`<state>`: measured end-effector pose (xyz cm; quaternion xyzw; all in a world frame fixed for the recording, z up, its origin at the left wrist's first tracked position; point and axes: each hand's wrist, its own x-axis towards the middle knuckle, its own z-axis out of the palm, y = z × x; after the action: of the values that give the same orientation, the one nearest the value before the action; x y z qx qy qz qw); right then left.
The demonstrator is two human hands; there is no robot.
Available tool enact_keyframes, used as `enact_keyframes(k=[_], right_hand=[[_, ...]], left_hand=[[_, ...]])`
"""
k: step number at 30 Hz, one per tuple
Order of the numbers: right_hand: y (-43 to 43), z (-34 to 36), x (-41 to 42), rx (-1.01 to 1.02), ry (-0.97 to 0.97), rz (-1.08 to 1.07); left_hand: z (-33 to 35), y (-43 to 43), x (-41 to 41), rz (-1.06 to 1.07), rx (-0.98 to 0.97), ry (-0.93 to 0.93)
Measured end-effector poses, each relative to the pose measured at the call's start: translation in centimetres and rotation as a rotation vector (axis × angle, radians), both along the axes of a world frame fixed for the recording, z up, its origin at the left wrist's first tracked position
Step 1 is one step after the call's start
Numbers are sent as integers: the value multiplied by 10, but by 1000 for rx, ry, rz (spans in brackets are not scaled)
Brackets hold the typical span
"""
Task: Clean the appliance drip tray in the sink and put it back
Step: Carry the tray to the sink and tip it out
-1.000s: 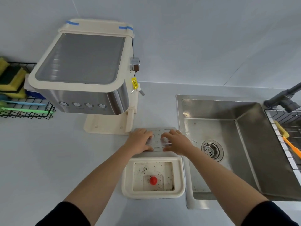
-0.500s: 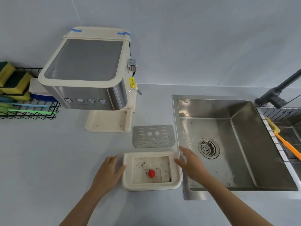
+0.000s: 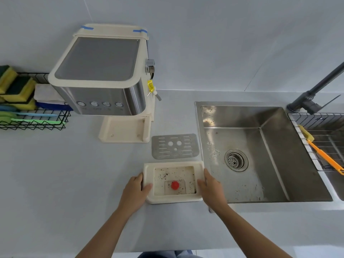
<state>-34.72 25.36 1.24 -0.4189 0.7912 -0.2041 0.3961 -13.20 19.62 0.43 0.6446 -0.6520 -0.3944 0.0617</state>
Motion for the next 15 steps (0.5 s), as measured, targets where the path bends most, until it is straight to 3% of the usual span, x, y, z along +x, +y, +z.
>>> enact_keyframes(k=[6,15], right_hand=[[-3,6,0,12,14,-60],[-8,28,-22,-79,138,-83]], left_hand=[[5,0,-3,-11,-16,-11],[18,-10,-16,-58,-94,187]])
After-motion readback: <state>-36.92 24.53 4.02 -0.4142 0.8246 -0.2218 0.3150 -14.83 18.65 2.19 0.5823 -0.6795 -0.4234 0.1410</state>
